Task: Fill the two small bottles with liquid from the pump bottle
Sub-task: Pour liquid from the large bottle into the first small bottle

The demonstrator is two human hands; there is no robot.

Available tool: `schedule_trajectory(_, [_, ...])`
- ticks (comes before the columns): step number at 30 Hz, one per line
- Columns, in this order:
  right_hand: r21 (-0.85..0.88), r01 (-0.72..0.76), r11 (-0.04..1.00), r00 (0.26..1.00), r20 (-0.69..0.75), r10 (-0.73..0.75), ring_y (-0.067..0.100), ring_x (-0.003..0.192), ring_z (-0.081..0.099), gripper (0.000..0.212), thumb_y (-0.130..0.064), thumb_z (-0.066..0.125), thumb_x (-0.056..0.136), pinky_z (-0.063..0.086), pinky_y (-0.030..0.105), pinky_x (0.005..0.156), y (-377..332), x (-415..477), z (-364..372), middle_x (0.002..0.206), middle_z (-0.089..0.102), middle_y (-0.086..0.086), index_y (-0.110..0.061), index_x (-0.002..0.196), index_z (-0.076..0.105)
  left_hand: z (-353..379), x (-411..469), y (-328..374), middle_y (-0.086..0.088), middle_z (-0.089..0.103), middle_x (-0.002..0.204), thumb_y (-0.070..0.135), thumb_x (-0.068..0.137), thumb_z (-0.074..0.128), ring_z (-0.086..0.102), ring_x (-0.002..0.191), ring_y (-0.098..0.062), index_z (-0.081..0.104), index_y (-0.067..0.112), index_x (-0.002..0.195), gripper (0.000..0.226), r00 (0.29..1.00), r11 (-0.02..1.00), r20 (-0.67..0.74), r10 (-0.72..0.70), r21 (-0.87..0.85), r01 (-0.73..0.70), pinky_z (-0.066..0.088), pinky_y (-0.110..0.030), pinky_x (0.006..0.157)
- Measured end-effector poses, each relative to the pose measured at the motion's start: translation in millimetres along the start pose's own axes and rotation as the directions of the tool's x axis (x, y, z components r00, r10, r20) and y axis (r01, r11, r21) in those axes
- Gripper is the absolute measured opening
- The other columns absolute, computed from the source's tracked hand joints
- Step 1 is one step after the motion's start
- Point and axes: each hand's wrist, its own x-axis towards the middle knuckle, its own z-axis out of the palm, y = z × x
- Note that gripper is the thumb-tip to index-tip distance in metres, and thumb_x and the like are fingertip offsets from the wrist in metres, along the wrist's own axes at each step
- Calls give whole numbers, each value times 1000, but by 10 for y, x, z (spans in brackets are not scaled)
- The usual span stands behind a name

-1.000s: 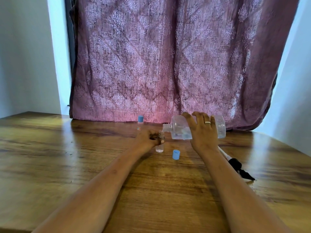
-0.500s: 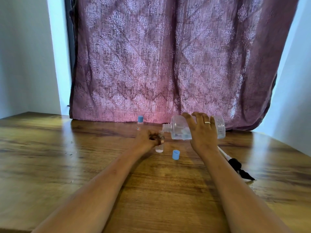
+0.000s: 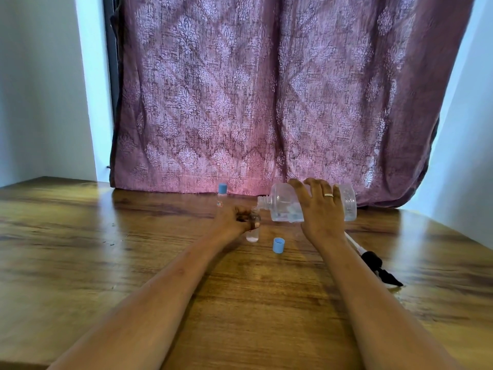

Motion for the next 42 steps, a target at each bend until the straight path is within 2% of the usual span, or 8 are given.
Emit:
schedule_trajectory(4, [2, -4, 1000, 1000, 8, 4, 37, 131, 33, 91, 6, 64, 66, 22, 52, 112, -3, -3, -4, 138, 39, 12, -30, 140, 25, 2, -5, 8, -2, 71, 102, 11, 77, 73, 65, 94, -10, 67, 10, 106, 30, 1000, 1000, 4, -11, -1, 11, 51, -25, 87])
schedule_trajectory(9, [-3, 0, 1000, 1000, 11, 0, 36, 129, 34, 90, 5, 65, 66, 23, 51, 111, 6, -11, -2, 138, 39, 11, -29, 139, 25, 7, -39, 45, 10, 66, 88, 7, 78, 71, 59, 81, 4, 65, 13, 105, 28, 1000, 998, 6, -27, -60, 27, 46, -6, 61])
schedule_trajectory(16, [-7, 6, 1000, 1000, -6, -6, 37, 128, 36, 93, 7, 65, 62, 25, 52, 110, 10, -6, -6, 136, 41, 12, -30, 138, 26, 4, -45, 51, 12, 66, 87, 4, 78, 70, 61, 86, 0, 66, 20, 94, 22, 999, 995, 22, -35, -96, 37, 47, -12, 66])
schedule_trajectory(22, [-7, 0, 1000, 1000, 0, 0, 37, 129, 35, 92, 8, 64, 64, 24, 51, 111, 7, -3, -14, 137, 40, 12, -30, 139, 26, 5, -37, 54, 8, 66, 89, 4, 78, 70, 58, 79, 6, 67, 11, 104, 27, 1000, 997, 12, -24, -77, 25, 46, -3, 59])
schedule_trajectory(29, [-16, 5, 1000, 1000, -11, -5, 37, 127, 37, 94, 7, 66, 62, 25, 51, 110, 1, 1, 1, 136, 41, 12, -31, 138, 26, 12, -30, 38, 6, 66, 95, 3, 79, 70, 59, 85, 1, 65, 12, 107, 30, 999, 995, 10, -49, -83, 49, 46, -12, 65])
schedule_trajectory(35, [-9, 3, 1000, 1000, 1, -3, 36, 129, 34, 92, 8, 63, 64, 22, 51, 111, 1, 1, -12, 137, 39, 11, -31, 139, 25, 9, -36, 44, 10, 65, 89, 5, 78, 70, 58, 83, 4, 67, 16, 97, 22, 1000, 997, 10, -23, -76, 24, 45, -8, 61])
schedule_trajectory(38, [-12, 1, 1000, 1000, -20, -2, 37, 127, 38, 92, 8, 66, 61, 26, 52, 109, -4, -5, -3, 133, 44, 12, -30, 137, 29, 15, -37, 29, 3, 67, 97, 5, 78, 71, 61, 91, -5, 66, 9, 106, 29, 1000, 997, -3, -14, -71, 13, 46, -11, 71])
schedule_trajectory(42, [-9, 0, 1000, 1000, -16, 0, 37, 126, 38, 91, 8, 66, 61, 26, 52, 109, -1, -7, 4, 132, 44, 13, -29, 137, 31, 15, -36, 25, 3, 68, 97, 5, 77, 71, 60, 87, 0, 66, 8, 107, 30, 1000, 997, -2, -9, -74, 9, 46, -10, 68])
